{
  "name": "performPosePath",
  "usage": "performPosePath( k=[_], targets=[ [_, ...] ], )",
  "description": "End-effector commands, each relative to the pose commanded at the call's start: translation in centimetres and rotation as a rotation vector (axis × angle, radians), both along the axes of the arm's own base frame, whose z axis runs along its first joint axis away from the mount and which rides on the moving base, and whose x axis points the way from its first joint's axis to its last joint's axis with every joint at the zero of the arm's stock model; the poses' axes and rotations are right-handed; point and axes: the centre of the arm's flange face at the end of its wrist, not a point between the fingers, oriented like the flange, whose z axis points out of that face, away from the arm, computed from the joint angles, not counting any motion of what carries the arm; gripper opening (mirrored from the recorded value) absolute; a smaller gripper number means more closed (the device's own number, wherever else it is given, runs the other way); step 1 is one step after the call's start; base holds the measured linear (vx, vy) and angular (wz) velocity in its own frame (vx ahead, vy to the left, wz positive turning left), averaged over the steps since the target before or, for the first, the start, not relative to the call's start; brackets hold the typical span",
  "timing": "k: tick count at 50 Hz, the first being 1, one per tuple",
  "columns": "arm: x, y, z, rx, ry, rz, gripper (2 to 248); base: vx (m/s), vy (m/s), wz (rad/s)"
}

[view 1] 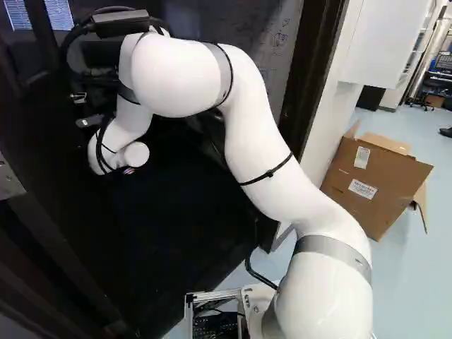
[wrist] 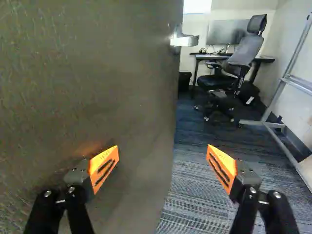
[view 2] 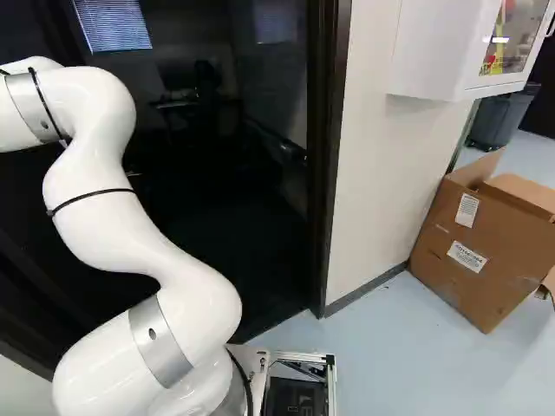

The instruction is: Open the door and move inside

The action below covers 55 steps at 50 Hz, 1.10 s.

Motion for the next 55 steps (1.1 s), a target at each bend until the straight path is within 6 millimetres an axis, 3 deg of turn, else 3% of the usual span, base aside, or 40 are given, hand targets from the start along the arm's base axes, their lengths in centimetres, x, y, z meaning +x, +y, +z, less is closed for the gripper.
performPosePath(
  k=[19, 55],
  targets=[
    [-0.1, -0.9, 0.2, -0.004, 0.007, -0.011, 247, 0.000, 0.000, 0.000],
    [-1.8, -5.2, 1.0, -0.012, 0.055, -0.080, 247, 0.000, 0.000, 0.000]
  ],
)
